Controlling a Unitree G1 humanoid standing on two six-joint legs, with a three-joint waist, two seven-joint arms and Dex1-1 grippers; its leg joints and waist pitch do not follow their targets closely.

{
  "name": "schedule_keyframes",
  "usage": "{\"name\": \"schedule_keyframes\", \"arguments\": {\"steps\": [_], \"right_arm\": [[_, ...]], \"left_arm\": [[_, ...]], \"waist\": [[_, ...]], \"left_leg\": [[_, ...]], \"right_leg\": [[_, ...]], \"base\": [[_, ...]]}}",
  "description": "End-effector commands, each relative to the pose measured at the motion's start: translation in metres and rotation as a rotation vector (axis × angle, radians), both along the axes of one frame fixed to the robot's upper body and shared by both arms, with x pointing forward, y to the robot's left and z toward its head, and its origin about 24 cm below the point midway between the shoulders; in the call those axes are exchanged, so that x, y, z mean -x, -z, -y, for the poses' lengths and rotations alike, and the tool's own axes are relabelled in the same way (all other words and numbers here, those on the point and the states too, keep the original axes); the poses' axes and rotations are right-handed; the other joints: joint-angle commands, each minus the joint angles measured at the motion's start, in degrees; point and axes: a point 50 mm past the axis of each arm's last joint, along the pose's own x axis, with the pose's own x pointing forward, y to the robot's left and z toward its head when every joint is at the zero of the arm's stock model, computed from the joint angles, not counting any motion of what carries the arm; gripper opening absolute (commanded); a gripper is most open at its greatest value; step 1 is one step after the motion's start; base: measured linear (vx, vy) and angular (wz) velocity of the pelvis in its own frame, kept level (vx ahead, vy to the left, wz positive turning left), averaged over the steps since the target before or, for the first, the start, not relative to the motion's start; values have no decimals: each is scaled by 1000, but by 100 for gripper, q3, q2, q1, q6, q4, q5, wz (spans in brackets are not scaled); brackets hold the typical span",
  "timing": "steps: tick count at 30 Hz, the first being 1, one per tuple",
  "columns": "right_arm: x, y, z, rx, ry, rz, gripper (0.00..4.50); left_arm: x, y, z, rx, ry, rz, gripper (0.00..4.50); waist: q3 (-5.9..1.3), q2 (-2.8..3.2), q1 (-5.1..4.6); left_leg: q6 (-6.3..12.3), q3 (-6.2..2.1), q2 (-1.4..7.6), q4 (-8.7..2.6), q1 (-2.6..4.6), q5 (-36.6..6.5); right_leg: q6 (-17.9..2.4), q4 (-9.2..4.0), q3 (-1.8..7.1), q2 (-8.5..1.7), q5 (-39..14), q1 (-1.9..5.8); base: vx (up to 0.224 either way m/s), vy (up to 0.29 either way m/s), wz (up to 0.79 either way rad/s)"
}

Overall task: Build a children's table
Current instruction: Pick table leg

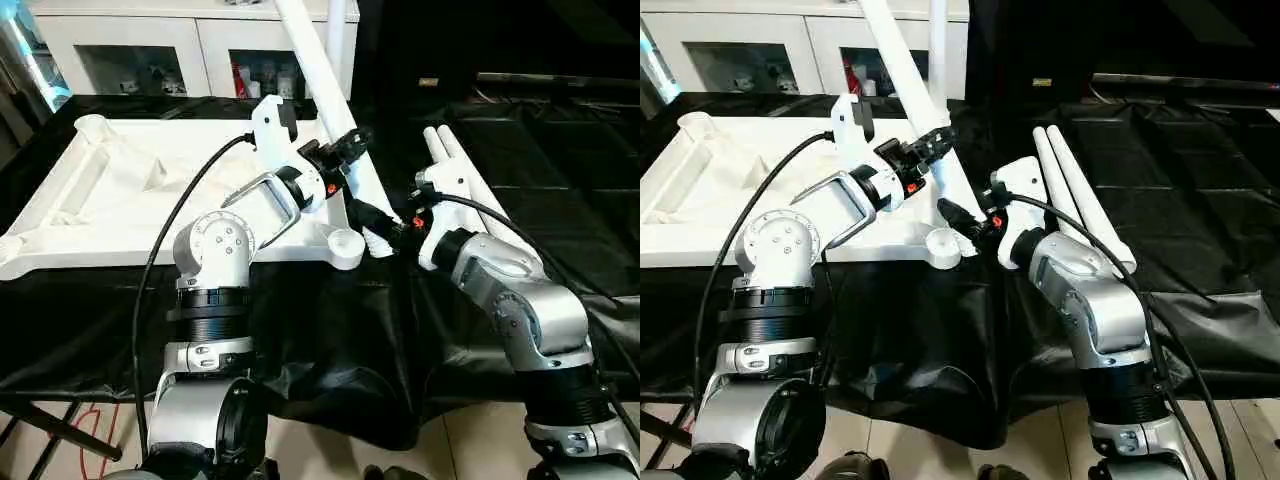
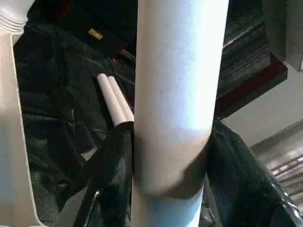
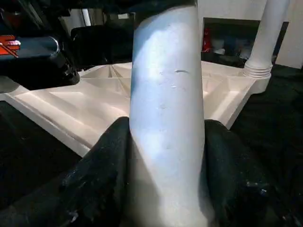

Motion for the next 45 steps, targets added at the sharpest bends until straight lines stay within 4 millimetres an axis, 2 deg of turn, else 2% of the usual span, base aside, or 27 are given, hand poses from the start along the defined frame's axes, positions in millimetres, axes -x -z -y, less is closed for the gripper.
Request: {"name": "schedule_keyframes", "arguments": {"steps": [1, 7, 8, 10, 12, 14, 16, 17, 19, 20, 21, 22, 23, 25, 28, 29, 33, 37, 39, 40, 41, 43, 45], "right_arm": [[-3, -4, -5, 11, -12, 14, 192], [-4, -6, -5, 17, -19, 23, 192], [-5, -7, -5, 10, -16, 22, 227], [-5, -13, -2, -62, -39, -11, 262], [-6, -21, 7, -111, -47, -23, 265], [-11, -33, 25, -178, -29, -46, 303], [-15, -43, 43, -247, -8, -80, 306], [-16, -52, 60, -291, -9, -98, 306], [-15, -60, 75, -304, -18, -116, 306], [-15, -61, 76, -304, -19, -119, 306], [-15, -62, 82, -300, -11, -129, 306], [-15, -63, 85, -298, -3, -132, 306], [-15, -62, 87, -297, -1, -148, 306], [-14, -62, 91, -274, 0, -166, 306], [-13, -61, 91, -258, -13, -186, 306], [-12, -60, 91, -247, -19, -194, 306], [-13, -60, 79, -201, -69, -110, 306], [-11, -58, 72, -170, -102, -107, 306], [-7, -54, 61, -157, -177, -139, 306], [-7, -54, 61, -157, -177, -139, 306], [-6, -53, 59, -155, -193, -142, 306], [-3, -51, 56, -152, -266, -160, 334], [-1, -50, 55, -154, -297, -173, 344]], "left_arm": [[1, -7, 12, -4, 38, 21, 199], [1, -8, 13, 2, 44, 27, 193], [1, -8, 13, 0, 40, 30, 193], [-1, -9, 10, -24, 24, 47, 193], [-3, -10, 6, -58, 5, 65, 193], [-7, -12, 0, -109, -19, 90, 191], [-10, -14, -4, -136, -31, 105, 190], [-12, -15, -6, -157, -37, 119, 190], [-13, -17, -8, -183, -40, 135, 190], [-13, -17, -8, -186, -40, 138, 190], [-13, -19, -8, -190, -38, 145, 190], [-13, -19, -8, -189, -36, 147, 190], [-13, -20, -7, -187, -35, 149, 190], [-13, -21, -7, -190, -29, 159, 190], [-13, -21, -6, -191, -26, 165, 190], [-13, -22, -6, -192, -25, 167, 190], [-12, -23, -5, -203, -10, 183, 190], [-9, -25, -2, -206, 26, 217, 190], [4, -34, 7, -152, 173, 320, 190], [4, -34, 7, -152, 173, 320, 190], [8, -36, 8, -121, 231, 348, 190], [23, -41, 9, -88, 402, 459, 190], [26, -41, 8, -94, 444, 475, 190]], "waist": [[-499, -115, -22], [-502, -116, -24], [-503, -115, -21], [-505, -118, -20], [-509, -111, -17], [-510, -105, 1], [-505, -117, -7], [-510, -112, -2], [-517, -118, 35], [-520, -126, 32], [-531, -168, 29], [-540, -153, 40], [-547, -179, 20], [-544, -191, 24], [-533, -188, 42], [-531, -209, 37], [-524, -194, 25], [-527, -197, 36], [-526, -199, 34], [-525, -224, 36], [-526, -205, 40], [-521, -247, 56], [-510, -227, 45]], "left_leg": [[129, -144, 240, -383, 160, -974], [133, -144, 238, -380, 157, -962], [131, -140, 239, -375, 163, -970], [150, -145, 238, -379, 158, -957], [186, -146, 239, -378, 169, -936], [192, -144, 240, -377, 187, -945], [170, -141, 230, -379, 178, -906], [173, -141, 223, -373, 190, -889], [162, -117, 226, -352, 196, -778], [171, -117, 215, -348, 181, -742], [210, -111, 216, -344, 158, -635], [237, -117, 217, -337, 156, -562], [253, -114, 212, -329, 138, -507], [287, -103, 218, -320, 156, -528], [274, -109, 231, -324, 161, -562], [269, -105, 227, -322, 154, -580], [221, -109, 236, -325, 160, -684], [236, -116, 247, -335, 169, -638], [248, -118, 252, -338, 169, -615], [261, -116, 256, -343, 168, -617], [254, -112, 263, -337, 169, -591], [275, -112, 272, -345, 167, -604], [251, -112, 272, -353, 174, -627]], "right_leg": [[-792, -476, 206, -399, -1738, 270], [-829, -467, 207, -399, -1670, 278], [-836, -471, 211, -405, -1683, 276], [-834, -464, 210, -400, -1661, 286], [-836, -458, 208, -389, -1599, 284], [-802, -460, 207, -381, -1621, 273], [-778, -458, 207, -376, -1596, 289], [-777, -455, 203, -376, -1592, 298], [-837, -446, 209, -375, -1443, 298], [-858, -440, 207, -374, -1405, 313], [-888, -428, 205, -384, -1296, 334], [-954, -412, 197, -402, -1258, 337], [-1006, -406, 189, -408, -1247, 353], [-1067, -423, 186, -409, -1338, 332], [-1053, -429, 186, -408, -1460, 327], [-1030, -434, 184, -414, -1513, 334], [-956, -454, 181, -422, -1713, 311], [-983, -442, 184, -416, -1602, 306], [-1031, -425, 186, -415, -1531, 307], [-1049, -428, 186, -428, -1538, 313], [-1103, -410, 194, -431, -1492, 302], [-1159, -398, 194, -449, -1462, 316], [-1103, -389, 196, -439, -1535, 299]], "base": [[0, 0, 0], [0, 0, 0], [0, 0, 0], [0, 0, 0], [0, 0, 0], [0, 0, 0], [0, 0, 0], [0, 0, 0], [0, 0, 0], [0, 0, 0], [0, 0, 0], [0, 0, 0], [0, 0, 0], [0, 0, 0], [0, 0, 0], [0, 0, 0], [0, 0, 0], [0, 0, 0], [0, 0, 0], [0, 0, 0], [0, 0, 0], [0, 0, 0], [0, 0, 0]]}}
